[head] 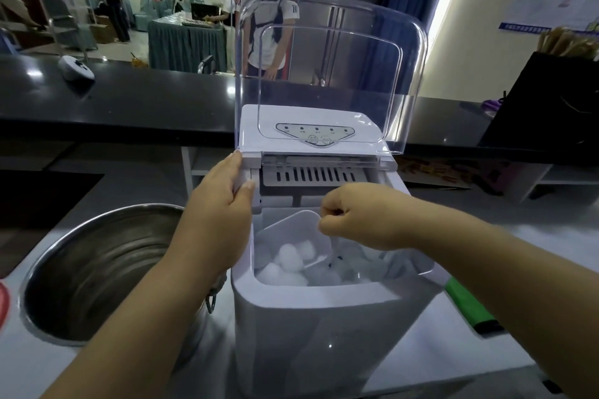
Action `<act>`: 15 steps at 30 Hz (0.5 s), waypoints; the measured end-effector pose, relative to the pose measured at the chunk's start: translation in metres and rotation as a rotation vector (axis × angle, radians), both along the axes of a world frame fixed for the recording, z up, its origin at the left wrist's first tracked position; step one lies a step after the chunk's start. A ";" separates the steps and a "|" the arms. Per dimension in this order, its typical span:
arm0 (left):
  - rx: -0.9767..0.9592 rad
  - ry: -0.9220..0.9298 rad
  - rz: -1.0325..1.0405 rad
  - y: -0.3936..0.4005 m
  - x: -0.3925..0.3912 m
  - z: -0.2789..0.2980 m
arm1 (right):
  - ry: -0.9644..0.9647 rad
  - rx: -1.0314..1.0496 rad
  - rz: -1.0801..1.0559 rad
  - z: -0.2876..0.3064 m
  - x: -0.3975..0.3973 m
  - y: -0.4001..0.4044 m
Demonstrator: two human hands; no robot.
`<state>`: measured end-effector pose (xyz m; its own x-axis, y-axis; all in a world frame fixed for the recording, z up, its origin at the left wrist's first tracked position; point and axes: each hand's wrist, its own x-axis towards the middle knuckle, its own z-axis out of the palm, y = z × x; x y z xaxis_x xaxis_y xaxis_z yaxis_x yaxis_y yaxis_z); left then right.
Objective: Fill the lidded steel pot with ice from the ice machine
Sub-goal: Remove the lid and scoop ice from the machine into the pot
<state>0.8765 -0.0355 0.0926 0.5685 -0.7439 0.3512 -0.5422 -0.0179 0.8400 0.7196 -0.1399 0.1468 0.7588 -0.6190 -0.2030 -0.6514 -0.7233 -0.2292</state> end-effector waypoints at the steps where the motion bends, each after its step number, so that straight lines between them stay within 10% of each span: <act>1: 0.003 0.007 0.002 0.000 0.001 0.000 | -0.008 0.038 -0.013 -0.002 0.002 -0.002; 15: -0.006 0.044 -0.007 0.001 0.001 0.000 | -0.177 0.462 -0.298 -0.008 -0.001 -0.013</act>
